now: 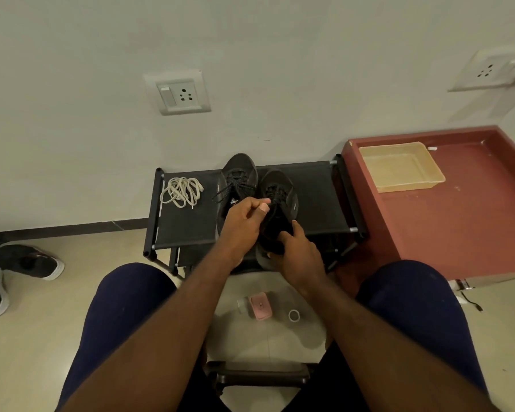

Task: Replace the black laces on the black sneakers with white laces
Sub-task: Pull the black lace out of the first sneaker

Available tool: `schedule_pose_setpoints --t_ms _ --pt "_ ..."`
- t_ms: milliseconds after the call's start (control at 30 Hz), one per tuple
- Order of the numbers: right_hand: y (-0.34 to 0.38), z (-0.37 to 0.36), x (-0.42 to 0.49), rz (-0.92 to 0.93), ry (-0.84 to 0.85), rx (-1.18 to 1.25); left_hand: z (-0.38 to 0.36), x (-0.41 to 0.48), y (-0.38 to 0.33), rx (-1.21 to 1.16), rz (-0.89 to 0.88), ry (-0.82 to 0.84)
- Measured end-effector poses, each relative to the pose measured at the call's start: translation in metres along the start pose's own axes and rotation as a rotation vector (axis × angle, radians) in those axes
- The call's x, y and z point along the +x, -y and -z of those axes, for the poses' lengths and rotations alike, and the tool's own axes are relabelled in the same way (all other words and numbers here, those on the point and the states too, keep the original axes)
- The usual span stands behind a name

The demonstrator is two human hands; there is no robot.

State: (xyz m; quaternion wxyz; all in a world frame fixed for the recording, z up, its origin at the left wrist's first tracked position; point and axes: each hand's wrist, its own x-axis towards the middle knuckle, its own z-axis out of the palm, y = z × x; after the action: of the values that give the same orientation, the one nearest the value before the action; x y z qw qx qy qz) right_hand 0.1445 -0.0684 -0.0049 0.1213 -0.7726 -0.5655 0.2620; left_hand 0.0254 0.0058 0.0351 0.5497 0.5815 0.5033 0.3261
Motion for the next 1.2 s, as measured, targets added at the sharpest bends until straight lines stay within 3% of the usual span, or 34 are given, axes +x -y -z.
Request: schedule_pose_setpoints --t_ms 167,433,600,733,967,1200 --pt "0.002 -0.004 -0.005 0.02 -0.003 -0.034 0.004 -0.014 0.014 -0.397 0.116 0.023" --pt "-0.002 0.0 -0.005 0.031 -0.021 0.105 0.018 -0.01 0.004 -0.519 0.202 -0.054" --pt "-0.002 0.003 0.012 -0.096 -0.209 0.524 0.017 -0.02 0.015 -0.253 0.266 -0.08" --pt "-0.008 0.012 0.037 -0.173 -0.26 0.621 0.011 -0.025 0.025 0.125 0.105 -0.181" --pt "-0.006 0.016 0.064 -0.169 -0.183 0.699 0.008 -0.011 0.024 0.471 -0.089 -0.148" --pt "0.004 0.023 0.083 -0.131 0.074 0.868 -0.002 0.016 0.018 0.734 -0.157 -0.052"
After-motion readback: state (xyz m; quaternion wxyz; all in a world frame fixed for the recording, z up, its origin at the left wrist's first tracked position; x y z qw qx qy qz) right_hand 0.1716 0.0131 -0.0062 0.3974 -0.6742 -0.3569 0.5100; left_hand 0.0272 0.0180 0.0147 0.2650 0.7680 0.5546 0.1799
